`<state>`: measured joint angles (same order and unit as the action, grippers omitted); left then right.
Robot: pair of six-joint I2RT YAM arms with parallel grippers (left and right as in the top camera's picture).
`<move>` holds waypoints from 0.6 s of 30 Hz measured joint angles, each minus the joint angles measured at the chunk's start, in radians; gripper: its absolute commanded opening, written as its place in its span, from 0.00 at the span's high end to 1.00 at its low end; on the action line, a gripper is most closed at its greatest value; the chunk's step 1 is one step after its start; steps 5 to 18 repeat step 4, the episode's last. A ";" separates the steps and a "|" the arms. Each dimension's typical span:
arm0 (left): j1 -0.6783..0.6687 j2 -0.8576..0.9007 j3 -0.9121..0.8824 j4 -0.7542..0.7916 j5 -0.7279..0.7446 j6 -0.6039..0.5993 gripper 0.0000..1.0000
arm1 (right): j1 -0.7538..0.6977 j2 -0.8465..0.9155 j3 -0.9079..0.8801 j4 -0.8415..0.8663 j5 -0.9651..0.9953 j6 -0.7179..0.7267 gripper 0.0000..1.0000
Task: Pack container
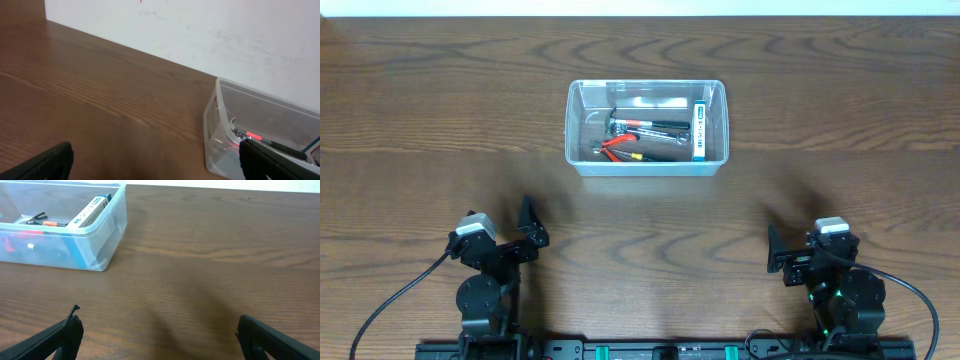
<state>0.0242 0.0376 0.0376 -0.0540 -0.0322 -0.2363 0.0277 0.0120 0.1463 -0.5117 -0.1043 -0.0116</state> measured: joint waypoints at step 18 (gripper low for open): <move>0.000 0.000 0.000 0.000 0.000 0.000 0.02 | 0.000 0.000 0.000 0.000 0.000 0.000 0.01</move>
